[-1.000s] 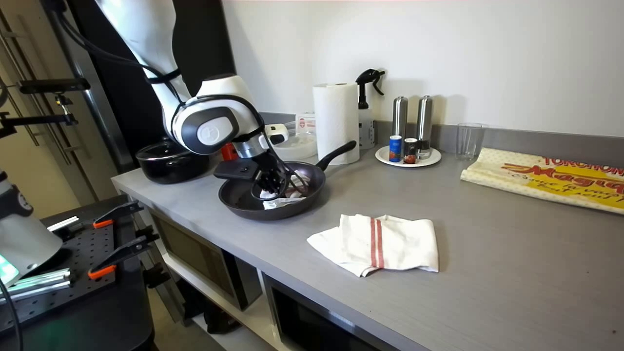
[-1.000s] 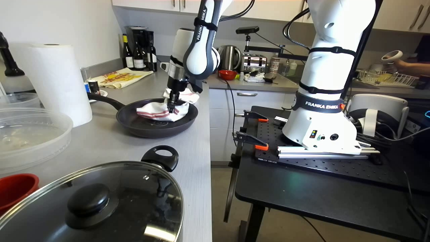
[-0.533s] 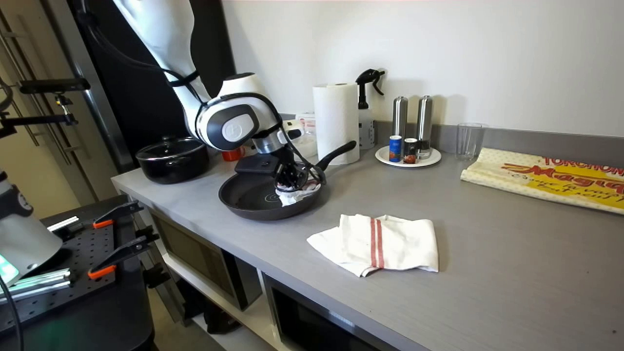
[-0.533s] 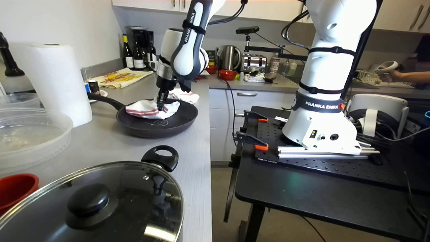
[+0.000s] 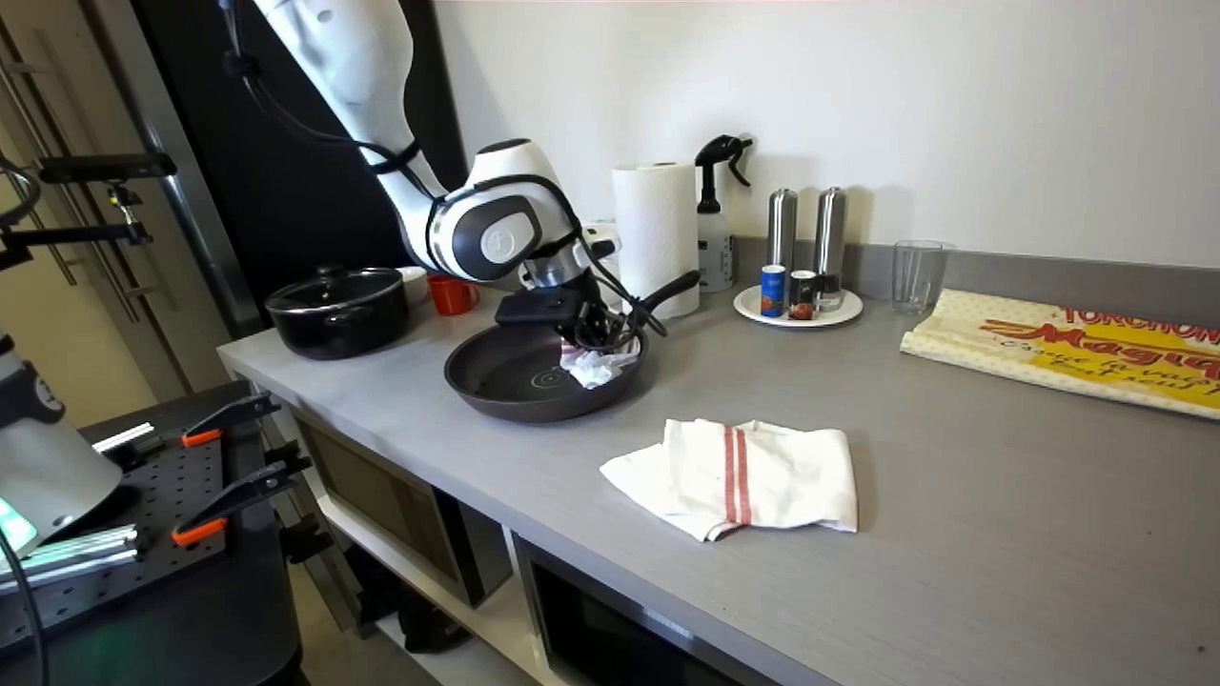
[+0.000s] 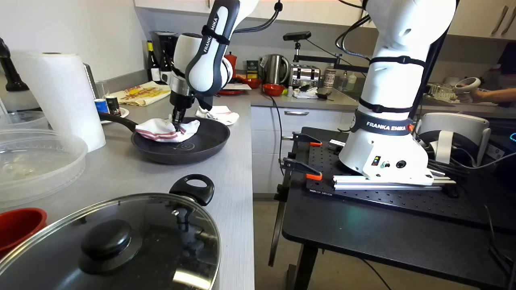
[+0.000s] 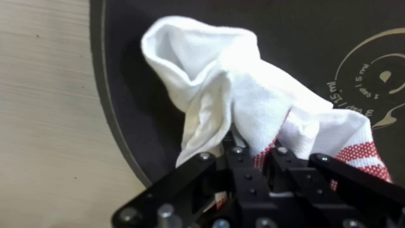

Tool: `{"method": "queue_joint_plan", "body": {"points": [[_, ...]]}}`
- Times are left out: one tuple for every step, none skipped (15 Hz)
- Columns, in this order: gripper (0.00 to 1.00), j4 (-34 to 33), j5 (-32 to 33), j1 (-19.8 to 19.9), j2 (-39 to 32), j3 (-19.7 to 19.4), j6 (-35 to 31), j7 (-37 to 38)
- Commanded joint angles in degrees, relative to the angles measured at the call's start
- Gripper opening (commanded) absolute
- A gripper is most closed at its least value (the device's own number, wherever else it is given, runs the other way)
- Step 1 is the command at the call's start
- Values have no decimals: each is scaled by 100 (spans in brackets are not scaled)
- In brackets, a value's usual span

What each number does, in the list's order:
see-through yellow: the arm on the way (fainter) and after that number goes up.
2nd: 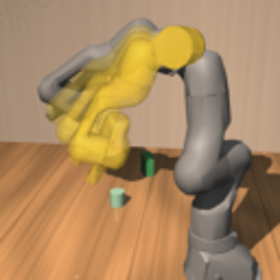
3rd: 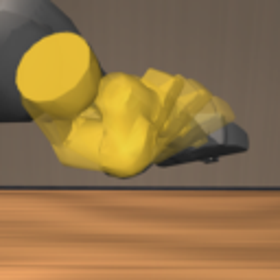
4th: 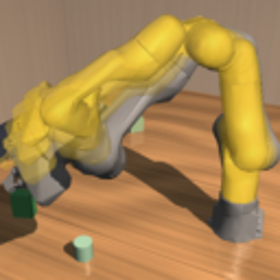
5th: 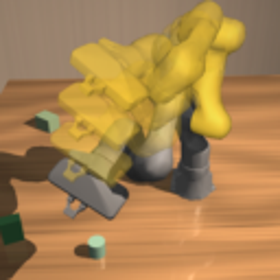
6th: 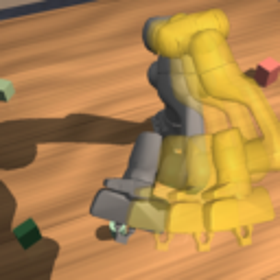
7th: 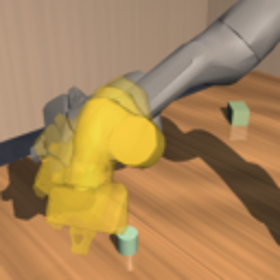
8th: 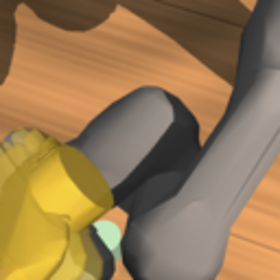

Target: Use the left towel to wipe the pan

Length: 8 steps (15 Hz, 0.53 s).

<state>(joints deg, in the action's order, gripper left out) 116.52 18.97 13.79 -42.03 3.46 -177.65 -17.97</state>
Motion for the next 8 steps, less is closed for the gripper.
{"method": "queue_joint_plan", "body": {"points": [[3,-391,-117,-235,-416,-82,3,-81],[3,-346,-104,-196,-399,-11,-48,-126],[3,-245,-71,-104,-375,119,-148,-222],[3,-153,-27,-97,-346,158,-233,-284],[3,-27,26,-61,-316,240,-382,-378],[3,72,63,-77,-284,264,-489,-421],[3,213,130,-77,-253,317,-653,-491],[3,331,197,-91,-223,350,-797,-538]]}}
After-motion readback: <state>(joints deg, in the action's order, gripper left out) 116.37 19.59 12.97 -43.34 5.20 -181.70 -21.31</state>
